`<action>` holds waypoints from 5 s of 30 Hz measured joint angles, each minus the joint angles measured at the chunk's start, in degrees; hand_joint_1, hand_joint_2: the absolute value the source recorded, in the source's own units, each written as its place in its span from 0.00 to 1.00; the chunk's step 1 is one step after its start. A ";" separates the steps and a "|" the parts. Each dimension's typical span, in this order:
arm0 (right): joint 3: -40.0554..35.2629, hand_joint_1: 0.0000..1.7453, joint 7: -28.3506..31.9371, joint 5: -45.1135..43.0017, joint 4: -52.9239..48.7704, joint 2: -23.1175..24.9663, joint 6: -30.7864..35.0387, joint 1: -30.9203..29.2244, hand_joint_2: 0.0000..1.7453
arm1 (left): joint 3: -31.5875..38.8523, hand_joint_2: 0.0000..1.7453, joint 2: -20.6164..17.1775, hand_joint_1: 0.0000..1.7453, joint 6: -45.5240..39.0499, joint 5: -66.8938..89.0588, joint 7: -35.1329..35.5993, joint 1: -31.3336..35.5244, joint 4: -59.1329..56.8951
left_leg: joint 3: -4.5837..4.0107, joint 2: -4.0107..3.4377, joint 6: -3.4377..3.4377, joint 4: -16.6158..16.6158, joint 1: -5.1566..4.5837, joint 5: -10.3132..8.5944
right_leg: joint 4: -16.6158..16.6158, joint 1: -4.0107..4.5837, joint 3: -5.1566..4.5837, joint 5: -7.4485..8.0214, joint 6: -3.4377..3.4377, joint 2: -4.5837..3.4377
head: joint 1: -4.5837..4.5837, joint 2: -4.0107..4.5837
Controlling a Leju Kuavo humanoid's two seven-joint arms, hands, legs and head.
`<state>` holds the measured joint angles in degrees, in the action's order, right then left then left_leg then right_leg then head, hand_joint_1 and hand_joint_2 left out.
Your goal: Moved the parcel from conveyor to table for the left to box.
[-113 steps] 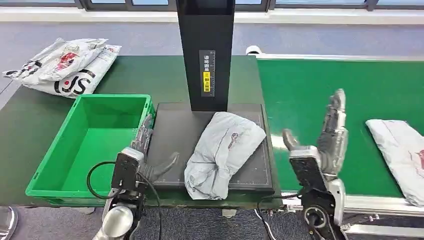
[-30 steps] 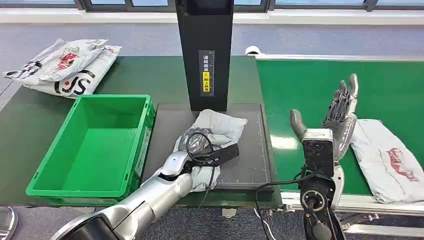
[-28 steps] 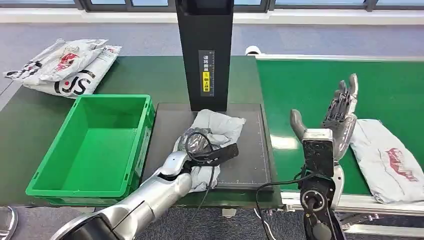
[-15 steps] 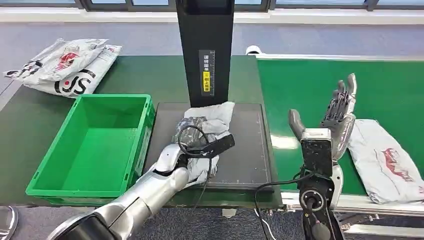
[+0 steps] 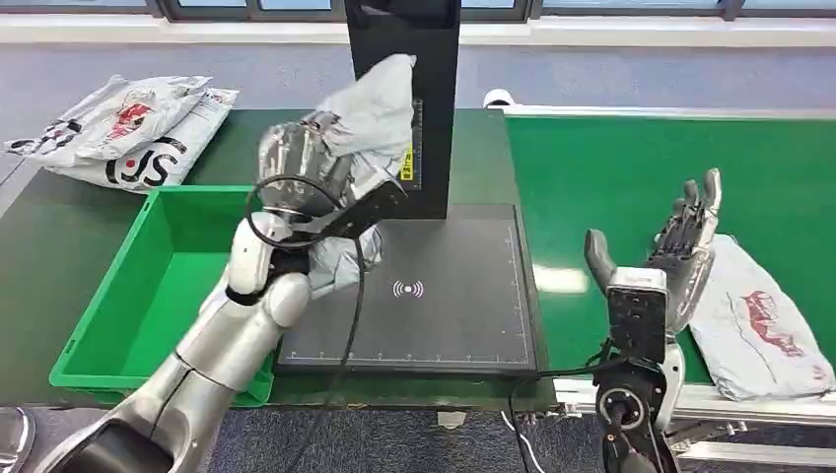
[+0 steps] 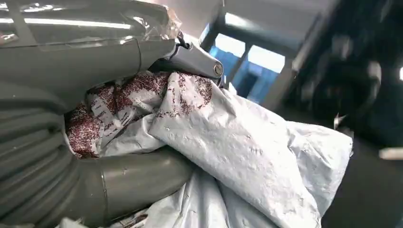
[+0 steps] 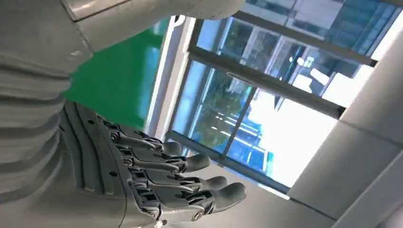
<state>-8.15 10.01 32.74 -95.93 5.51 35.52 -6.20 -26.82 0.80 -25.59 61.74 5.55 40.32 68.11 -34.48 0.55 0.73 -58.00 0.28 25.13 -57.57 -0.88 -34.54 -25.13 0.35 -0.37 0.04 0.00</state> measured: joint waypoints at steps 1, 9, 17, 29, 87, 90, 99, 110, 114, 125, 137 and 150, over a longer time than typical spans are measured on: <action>0.15 0.00 0.15 -0.20 -0.48 -0.15 0.26 0.77 1.00 | 0.65 1.00 -0.97 1.00 -0.31 0.72 0.00 0.04 1.92 | 0.00 -0.01 0.00 0.00 0.00 0.00 | 0.00 0.00 -0.01 0.00 0.00 0.00 | 0.00 0.00; 1.33 0.00 0.11 0.68 -4.33 -0.53 0.68 5.10 1.00 | 8.49 1.00 -8.06 1.00 -1.71 8.84 1.84 -1.48 14.01 | -0.01 -0.05 0.03 0.04 0.02 0.02 | 0.00 0.01 -0.02 -0.03 -0.03 -0.04 | 0.00 0.00; 1.95 0.00 -0.35 1.27 -6.71 -0.57 0.59 6.75 1.00 | 14.76 1.00 -11.80 1.00 -1.84 10.78 1.86 -5.01 18.22 | -0.03 0.03 0.02 0.04 0.04 0.01 | 0.00 0.02 -0.02 -0.05 -0.06 0.06 | 0.00 0.02; 2.86 0.00 -1.31 2.25 -8.59 -0.57 -0.28 8.36 1.00 | 23.73 1.00 -16.17 1.00 -2.45 16.16 5.07 -17.95 20.74 | 0.09 -0.31 0.26 0.09 0.03 0.18 | 0.00 0.15 -0.08 -0.13 -0.20 -0.45 | 0.00 0.00; 3.91 0.00 -0.87 1.00 -10.08 -1.07 -4.09 7.17 1.00 | 25.25 1.00 -8.83 0.00 8.08 -8.21 -1.97 -26.98 15.66 | 0.11 -0.18 0.35 0.08 0.10 0.22 | 0.03 0.26 -0.05 -0.14 -0.33 -0.19 | 0.00 0.00; 3.91 0.00 -0.59 0.57 -9.80 -1.18 -3.93 7.03 1.00 | 24.39 1.00 -8.83 0.00 7.47 -9.22 -2.14 -26.17 15.20 | 0.09 -0.18 0.35 0.08 0.10 0.22 | 0.03 0.27 -0.05 -0.14 -0.33 -0.17 | 0.00 0.00; 3.89 0.00 -0.63 -0.24 -7.92 -1.58 -3.63 6.04 1.00 | 21.53 1.00 -8.80 0.00 4.89 -14.62 -4.07 -23.73 14.46 | 0.10 -0.18 0.35 0.08 0.10 0.20 | 0.02 0.24 -0.02 -0.11 -0.31 -0.16 | 0.00 0.00; 3.82 0.00 -1.64 0.79 -5.10 -2.14 -0.83 6.18 1.00 | 11.01 1.00 -5.74 0.00 9.16 -44.20 -12.90 -21.18 21.08 | 0.08 -0.12 0.34 0.07 0.10 0.21 | 0.03 0.23 -0.01 -0.12 -0.31 -0.10 | 0.00 0.02; 3.82 0.00 -2.34 1.88 -4.22 -2.45 -0.30 6.59 1.00 | 7.21 1.00 -4.80 0.00 9.42 -46.99 -13.46 -20.92 22.59 | 0.09 -0.14 0.34 0.07 0.09 0.21 | 0.03 0.23 -0.03 -0.12 -0.31 -0.14 | 0.00 0.00; 8.94 0.00 -18.93 35.82 6.73 -2.47 2.78 4.28 1.00 | 0.13 1.00 2.30 0.00 10.42 -59.51 -15.52 -20.69 18.55 | 0.09 -0.14 0.31 0.06 0.08 0.19 | 0.04 0.18 -0.01 -0.08 -0.25 -0.09 | 0.00 0.02; 16.93 0.00 -27.26 50.07 19.03 -2.47 1.57 2.22 1.00 | -0.28 1.00 4.86 0.00 11.14 -60.14 -15.52 -23.45 17.41 | 0.05 -0.12 0.29 0.07 0.08 0.21 | 0.04 0.18 0.00 -0.09 -0.25 -0.05 | 0.00 0.00; 19.93 0.00 -28.46 50.62 24.17 -2.47 -0.88 2.09 1.00 | -0.28 1.00 5.80 0.00 11.43 -60.01 -15.34 -24.30 17.46 | 0.05 -0.13 0.25 0.07 0.08 0.23 | 0.04 0.19 -0.01 -0.09 -0.25 -0.04 | 0.00 0.00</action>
<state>11.78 -18.45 83.36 -71.76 3.04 34.64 -4.10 -27.10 6.60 -14.16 1.73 -9.79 16.02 85.57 -34.43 0.42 0.98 -57.93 0.36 25.36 -57.54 -0.69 -34.54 -25.22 0.11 -0.41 0.04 0.00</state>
